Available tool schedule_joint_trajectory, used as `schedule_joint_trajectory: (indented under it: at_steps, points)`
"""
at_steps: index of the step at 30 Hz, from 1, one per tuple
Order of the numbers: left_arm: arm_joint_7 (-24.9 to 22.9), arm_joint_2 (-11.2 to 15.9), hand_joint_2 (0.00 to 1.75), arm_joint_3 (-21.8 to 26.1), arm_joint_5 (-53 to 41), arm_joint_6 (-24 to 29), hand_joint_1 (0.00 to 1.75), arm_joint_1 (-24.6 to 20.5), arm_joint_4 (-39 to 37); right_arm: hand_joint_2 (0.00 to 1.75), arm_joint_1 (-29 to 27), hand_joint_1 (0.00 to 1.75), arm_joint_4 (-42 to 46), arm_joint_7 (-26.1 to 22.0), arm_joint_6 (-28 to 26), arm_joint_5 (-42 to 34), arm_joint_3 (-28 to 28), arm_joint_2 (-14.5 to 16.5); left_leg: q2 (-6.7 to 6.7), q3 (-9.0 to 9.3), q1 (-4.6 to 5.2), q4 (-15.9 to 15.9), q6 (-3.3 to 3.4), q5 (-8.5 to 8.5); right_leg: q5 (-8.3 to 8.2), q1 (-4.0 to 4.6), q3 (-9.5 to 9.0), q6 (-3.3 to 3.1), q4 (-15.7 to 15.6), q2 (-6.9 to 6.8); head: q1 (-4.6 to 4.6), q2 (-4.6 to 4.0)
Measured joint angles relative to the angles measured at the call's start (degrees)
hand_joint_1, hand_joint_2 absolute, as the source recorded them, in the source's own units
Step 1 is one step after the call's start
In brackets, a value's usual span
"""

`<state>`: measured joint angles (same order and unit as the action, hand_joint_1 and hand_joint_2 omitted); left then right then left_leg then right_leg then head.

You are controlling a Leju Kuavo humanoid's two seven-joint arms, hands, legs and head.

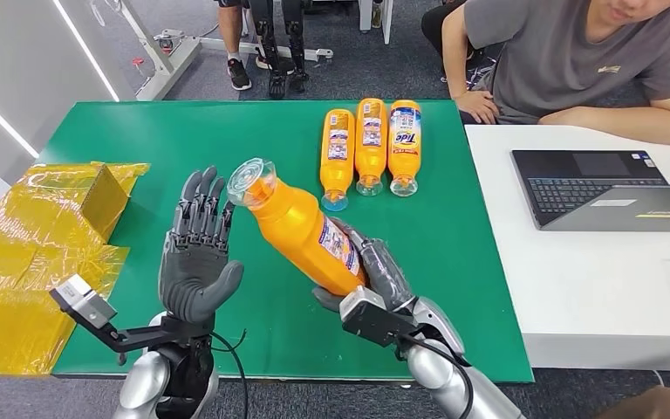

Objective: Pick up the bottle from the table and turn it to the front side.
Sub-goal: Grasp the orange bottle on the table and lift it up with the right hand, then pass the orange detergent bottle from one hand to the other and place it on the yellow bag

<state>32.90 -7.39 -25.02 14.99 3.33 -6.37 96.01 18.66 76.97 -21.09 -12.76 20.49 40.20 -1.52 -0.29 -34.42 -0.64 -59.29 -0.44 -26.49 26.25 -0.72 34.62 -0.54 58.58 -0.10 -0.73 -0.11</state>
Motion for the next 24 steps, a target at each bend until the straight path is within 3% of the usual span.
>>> schedule_joint_trajectory:
  at_steps: [20,24]
  points:
    - [-0.9,-1.7,1.75,0.0,0.0,-1.7,0.00,-3.4,-5.2,1.75,0.3,1.75,-0.4,-1.4,6.6,5.8,1.8,-0.1,0.00,-0.01,0.00,0.0,0.00,0.00,0.00,0.00,0.00,0.00,0.0,0.02,0.01,0.00]
    - [-1.1,-2.3,1.75,0.1,2.4,1.4,0.00,-4.0,-7.0,1.75,3.2,1.75,-3.6,-2.4,10.3,5.2,3.3,0.4,0.00,-0.01,0.00,0.0,0.00,0.00,-0.01,0.00,-0.01,0.00,0.0,0.01,0.01,0.00]
